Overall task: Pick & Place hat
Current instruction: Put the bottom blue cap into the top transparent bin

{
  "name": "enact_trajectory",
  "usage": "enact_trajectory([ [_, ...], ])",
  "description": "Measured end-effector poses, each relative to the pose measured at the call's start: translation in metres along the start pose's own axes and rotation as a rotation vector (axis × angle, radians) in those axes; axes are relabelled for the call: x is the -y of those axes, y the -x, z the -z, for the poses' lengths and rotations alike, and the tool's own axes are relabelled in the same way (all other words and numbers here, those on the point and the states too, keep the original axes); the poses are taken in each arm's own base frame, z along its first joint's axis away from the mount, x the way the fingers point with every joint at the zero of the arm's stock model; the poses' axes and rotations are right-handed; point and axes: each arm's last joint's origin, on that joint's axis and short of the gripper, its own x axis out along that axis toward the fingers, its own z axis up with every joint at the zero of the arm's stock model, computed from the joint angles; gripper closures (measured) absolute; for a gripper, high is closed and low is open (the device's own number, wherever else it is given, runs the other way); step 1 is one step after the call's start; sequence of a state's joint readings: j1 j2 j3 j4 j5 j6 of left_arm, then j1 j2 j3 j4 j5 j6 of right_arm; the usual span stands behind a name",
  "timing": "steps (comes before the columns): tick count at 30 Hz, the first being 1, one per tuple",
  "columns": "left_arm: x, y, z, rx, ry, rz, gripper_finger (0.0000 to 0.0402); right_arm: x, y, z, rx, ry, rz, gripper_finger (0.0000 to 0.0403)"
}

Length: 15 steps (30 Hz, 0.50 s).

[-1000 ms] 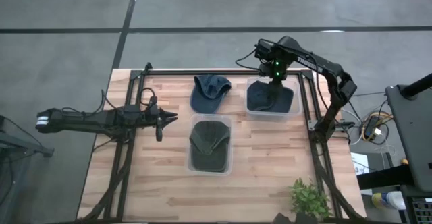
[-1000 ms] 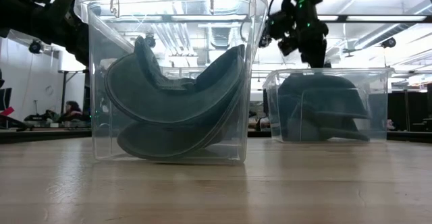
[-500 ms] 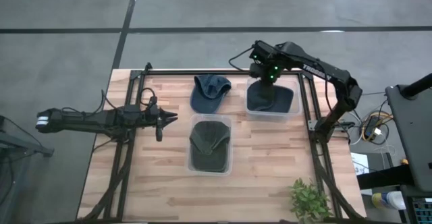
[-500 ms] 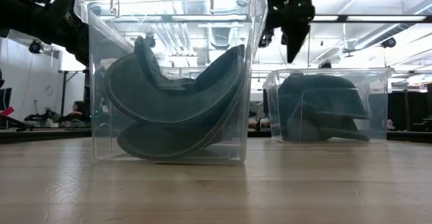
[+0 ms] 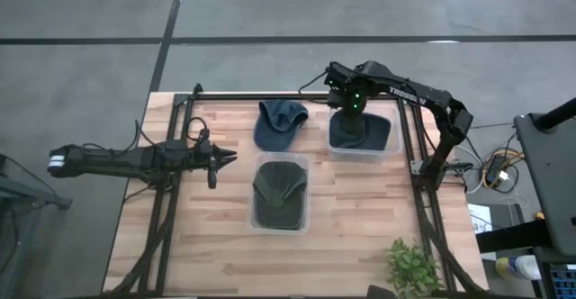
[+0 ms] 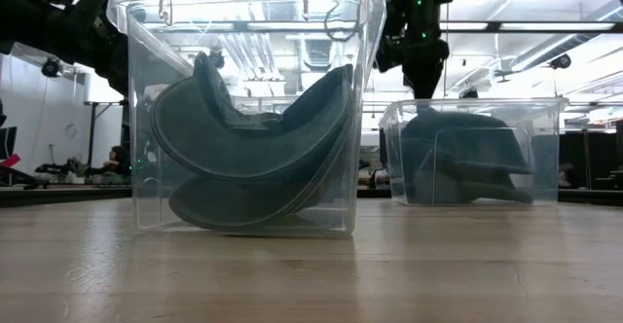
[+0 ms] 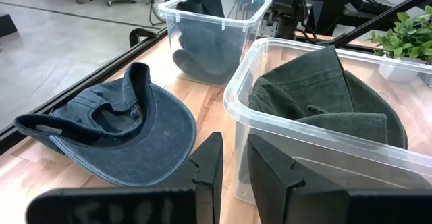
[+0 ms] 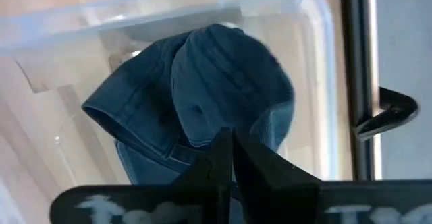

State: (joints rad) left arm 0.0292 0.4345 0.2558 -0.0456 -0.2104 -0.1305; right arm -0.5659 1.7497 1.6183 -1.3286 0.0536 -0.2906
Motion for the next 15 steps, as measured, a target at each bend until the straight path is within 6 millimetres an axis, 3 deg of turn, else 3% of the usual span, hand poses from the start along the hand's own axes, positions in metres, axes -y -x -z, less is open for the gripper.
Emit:
enact_trajectory([
  [11,0.0,0.0,0.0,-0.001,0.0,0.0,0.0339,0.0,-0.036,0.005,-0.041,-0.011,-0.012,0.0394],
  [15,0.0,0.0,0.0,-0.001,0.0,0.0,0.0339,-0.001,-0.037,0.008,-0.041,-0.028,-0.012,0.0394],
])
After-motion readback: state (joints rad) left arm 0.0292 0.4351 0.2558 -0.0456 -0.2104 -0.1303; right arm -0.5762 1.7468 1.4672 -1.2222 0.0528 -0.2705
